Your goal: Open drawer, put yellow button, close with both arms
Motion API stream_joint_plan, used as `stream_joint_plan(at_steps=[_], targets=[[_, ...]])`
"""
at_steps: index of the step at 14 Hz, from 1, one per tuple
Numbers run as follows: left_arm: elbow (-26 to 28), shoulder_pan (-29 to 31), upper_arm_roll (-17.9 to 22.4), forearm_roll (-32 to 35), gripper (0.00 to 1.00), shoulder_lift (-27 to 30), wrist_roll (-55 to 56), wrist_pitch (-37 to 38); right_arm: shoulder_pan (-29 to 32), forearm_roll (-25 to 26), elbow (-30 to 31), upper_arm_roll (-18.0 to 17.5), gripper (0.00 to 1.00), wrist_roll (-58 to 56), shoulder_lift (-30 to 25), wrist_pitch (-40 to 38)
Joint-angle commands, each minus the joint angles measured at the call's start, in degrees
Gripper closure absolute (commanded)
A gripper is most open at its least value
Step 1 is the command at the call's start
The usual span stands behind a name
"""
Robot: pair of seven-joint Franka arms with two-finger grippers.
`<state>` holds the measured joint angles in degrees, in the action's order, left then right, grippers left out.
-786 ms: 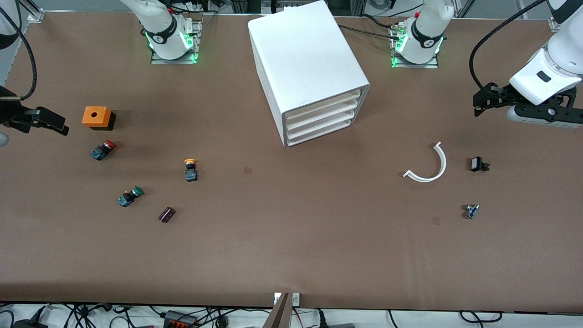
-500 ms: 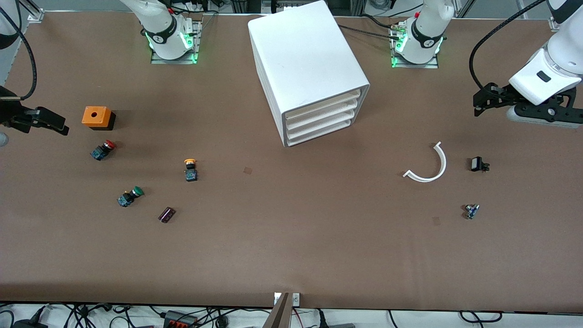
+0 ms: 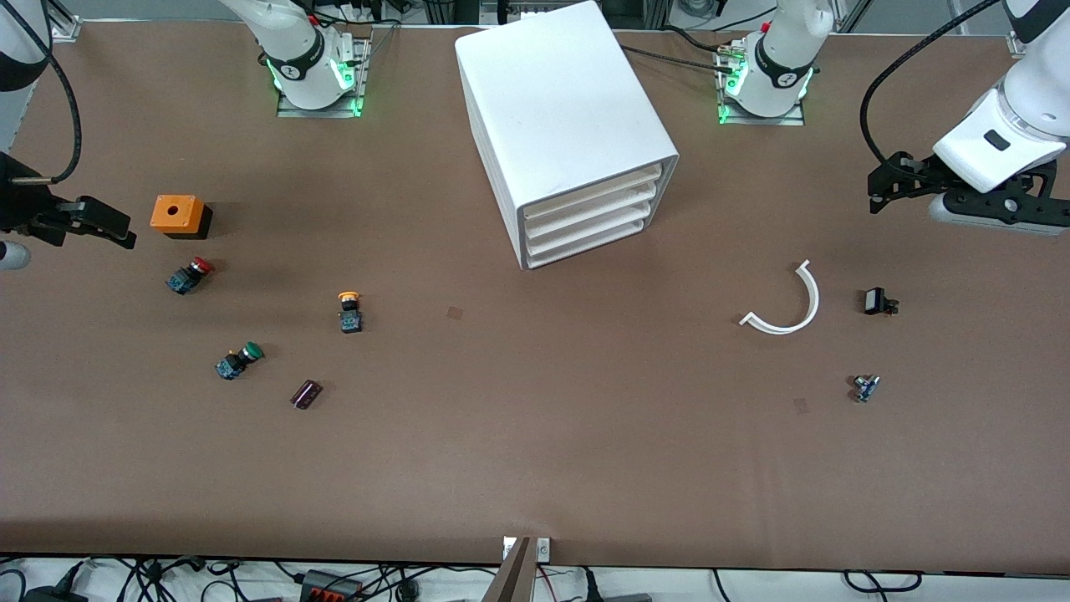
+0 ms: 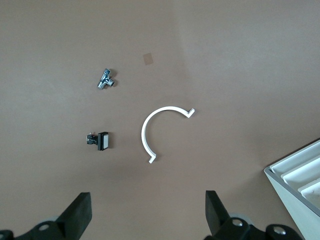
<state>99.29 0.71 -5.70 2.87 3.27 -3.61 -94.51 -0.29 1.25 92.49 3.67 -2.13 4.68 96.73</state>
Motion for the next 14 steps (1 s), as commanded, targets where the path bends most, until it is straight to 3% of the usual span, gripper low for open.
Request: stream_joint_plan(at_steps=[1,5,11,14], targets=[[-1.5,-1.4,-0.1,-1.1,0.0,-1.3,-0.2,4.1,-0.4,0.9,1.6,-0.2,0.0,-0.5,-1.3,0.8],[-2.5,-5.4,-0.1,-3.6,0.0,-5.0,-0.7,9.3,-0.5,0.3,1.6,-0.2,0.0,0.0,-0.3,1.2],[-4.6,-5.2,0.0,-18.9,0.0,-15.3,-7.4,9.5,-4.0,-0.3,1.6,-0.5,0.0,0.3,8.9,4.8],[-4.2,-5.4,0.0,-31.3,0.0,-20.4,-14.1,9.8,-7.6,-1.7,1.6,-0.5,0.0,0.5,14.5,7.5]])
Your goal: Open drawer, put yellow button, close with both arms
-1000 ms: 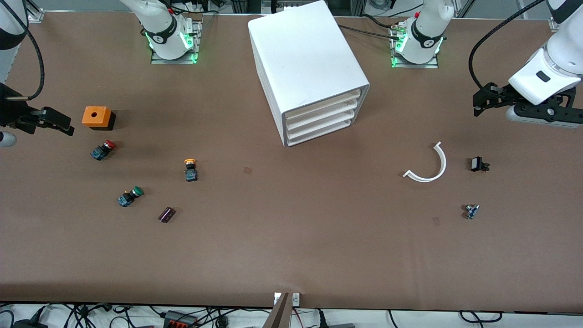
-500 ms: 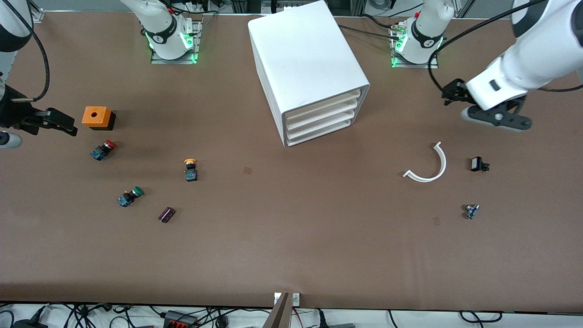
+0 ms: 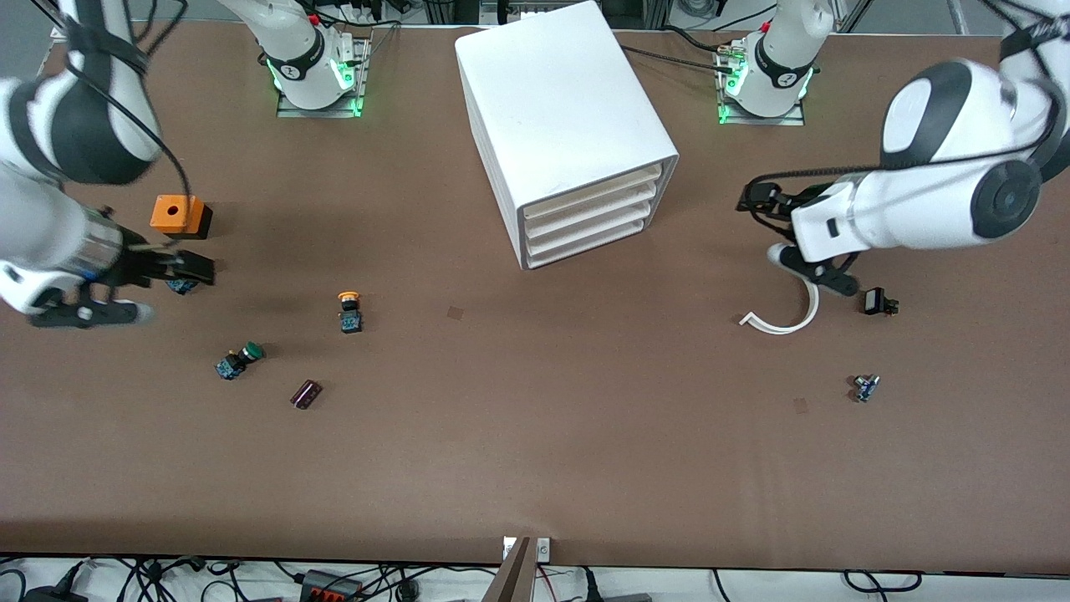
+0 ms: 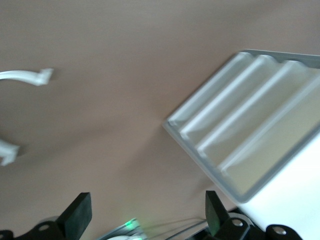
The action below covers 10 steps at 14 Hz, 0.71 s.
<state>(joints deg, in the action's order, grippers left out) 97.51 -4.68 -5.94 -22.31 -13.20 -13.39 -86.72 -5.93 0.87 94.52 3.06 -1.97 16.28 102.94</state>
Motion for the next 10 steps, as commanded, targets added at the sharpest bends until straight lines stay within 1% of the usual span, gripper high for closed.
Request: stream_joint_plan(at_steps=[1,3,5,6,8,10], targets=[[-2.2,-0.3,0.0,-8.9,0.0,-5.6,-5.2,2.0,-2.9,-3.1,-0.3,0.1,0.0,0.4,4.8,2.7],[0.0,-0.8,-0.8,-17.1,0.0,-7.6,-6.2,1.1,-4.7,-3.8,-0.3,0.1,0.0,-0.3,8.1,5.4],[1.0,-0.9,-1.0,-25.1,0.0,-10.6,-12.5,0.1,-6.5,-3.8,-0.2,0.0,0.0,-0.3,11.1,7.3],[1.1,-1.1,-1.0,-28.1,0.0,-11.8,-15.8,0.0,-6.9,-3.8,0.0,-0.1,0.0,-0.4,12.4,8.5],[1.3,-1.2,-1.2,-29.7,0.0,-14.2,-21.2,-0.1,-9.2,-3.9,0.9,-0.1,0.0,-0.4,14.4,11.2],[6.3,-1.0,-1.9,-36.4,0.01,-13.8,-23.9,-1.2,-11.3,-3.9,3.0,-0.1,0.0,-0.4,16.1,16.5]])
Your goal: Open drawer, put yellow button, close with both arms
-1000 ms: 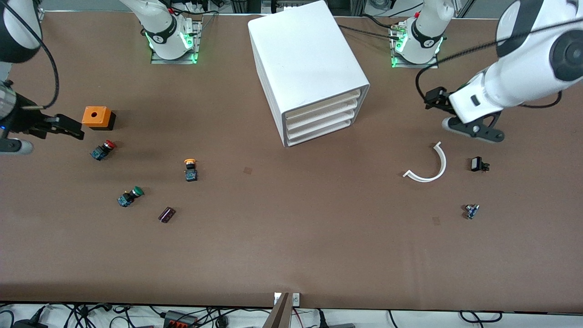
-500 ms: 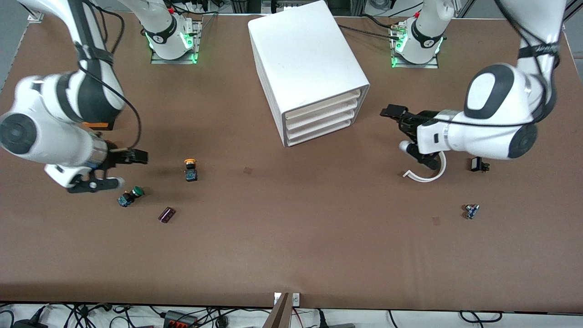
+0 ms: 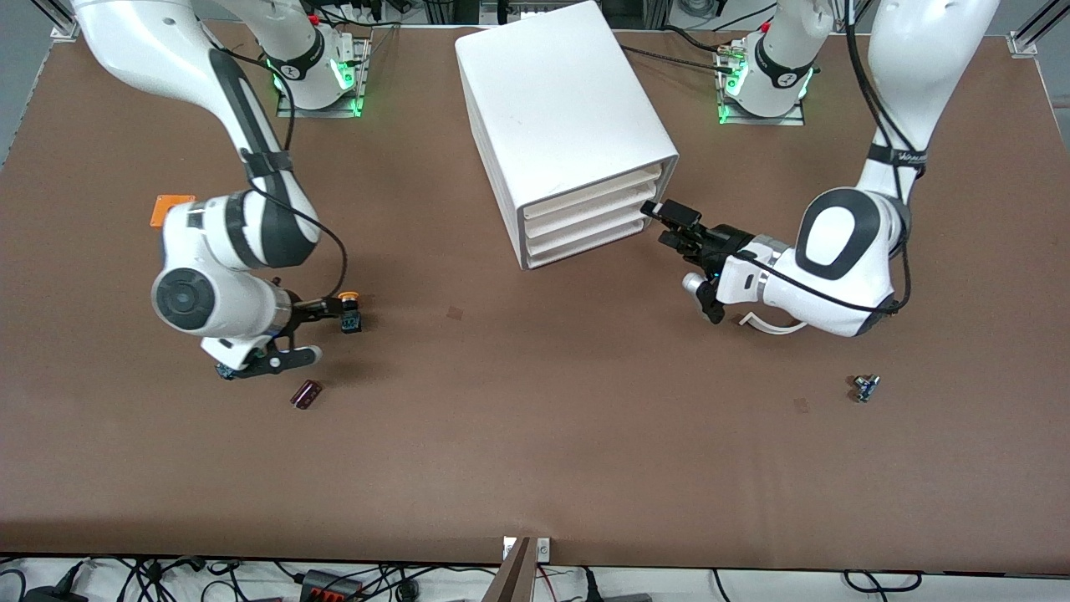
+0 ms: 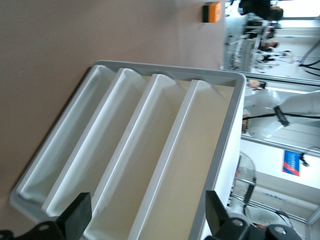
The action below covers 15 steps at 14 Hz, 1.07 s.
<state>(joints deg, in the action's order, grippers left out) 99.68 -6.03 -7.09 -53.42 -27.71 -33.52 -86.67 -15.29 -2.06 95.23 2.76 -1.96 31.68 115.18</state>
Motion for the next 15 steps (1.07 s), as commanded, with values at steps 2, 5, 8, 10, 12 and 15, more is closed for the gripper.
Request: stream_joint_plan(at_steps=[2,5,8,10,12,15], targets=[[7.6,0.3,-0.8,-8.7,0.14,1.7,-5.7,-1.4,-2.4,-0.9,4.0,0.2,0.0,-0.4,2.5,8.6],[10.3,0.3,-1.5,-9.0,0.25,0.8,-13.5,-1.5,-2.7,-0.9,6.3,0.2,0.0,-0.4,2.9,9.6],[13.4,0.5,-2.0,-11.7,0.29,1.2,-14.6,-1.3,-2.7,-0.9,7.9,0.2,0.0,-0.3,2.9,9.0],[16.1,0.5,-2.8,-15.1,0.29,1.0,-16.9,-1.4,-2.9,-0.9,8.0,0.2,0.0,-0.3,3.5,9.1],[17.0,0.4,-2.8,-15.8,0.3,1.1,-18.0,-1.1,-2.9,-0.9,8.0,0.2,0.0,-0.4,4.2,9.1],[17.6,0.4,-3.2,-15.9,0.61,1.0,-20.9,-1.1,-2.9,-0.9,8.0,0.2,0.18,-0.5,4.5,9.0]])
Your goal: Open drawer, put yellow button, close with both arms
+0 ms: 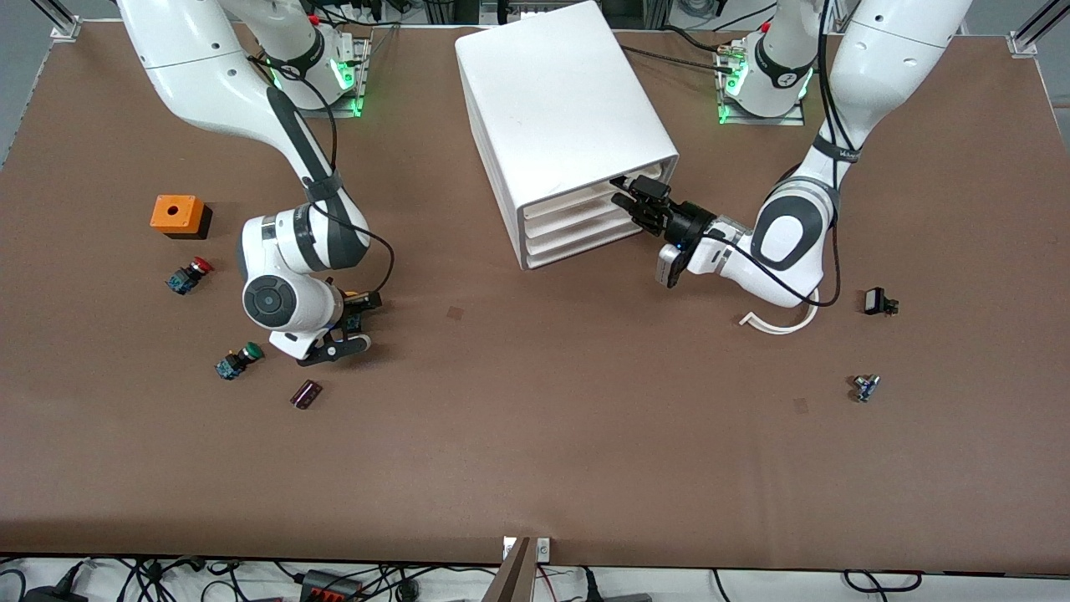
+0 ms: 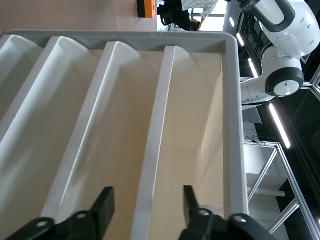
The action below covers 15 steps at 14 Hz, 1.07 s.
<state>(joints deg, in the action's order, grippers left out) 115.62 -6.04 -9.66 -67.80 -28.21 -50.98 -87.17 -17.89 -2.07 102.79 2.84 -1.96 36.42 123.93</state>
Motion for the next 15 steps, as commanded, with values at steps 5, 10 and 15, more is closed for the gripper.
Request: stream_joint_plan(at_steps=[5,10,15], targets=[[0.8,0.2,-0.5,-1.1,0.96,0.3,-4.7,-1.1,-0.3,-1.0,-0.7,0.1,0.94,-0.1,-1.5,-2.0],[-5.5,1.8,0.9,5.7,0.98,-1.0,-2.3,-1.1,-1.1,-1.0,-14.3,0.2,1.0,-0.2,-3.1,-9.7],[-20.0,6.6,1.0,11.5,0.98,-10.9,-1.8,-1.0,-4.1,-0.7,-26.9,0.2,1.0,-0.3,-3.4,-10.5]])
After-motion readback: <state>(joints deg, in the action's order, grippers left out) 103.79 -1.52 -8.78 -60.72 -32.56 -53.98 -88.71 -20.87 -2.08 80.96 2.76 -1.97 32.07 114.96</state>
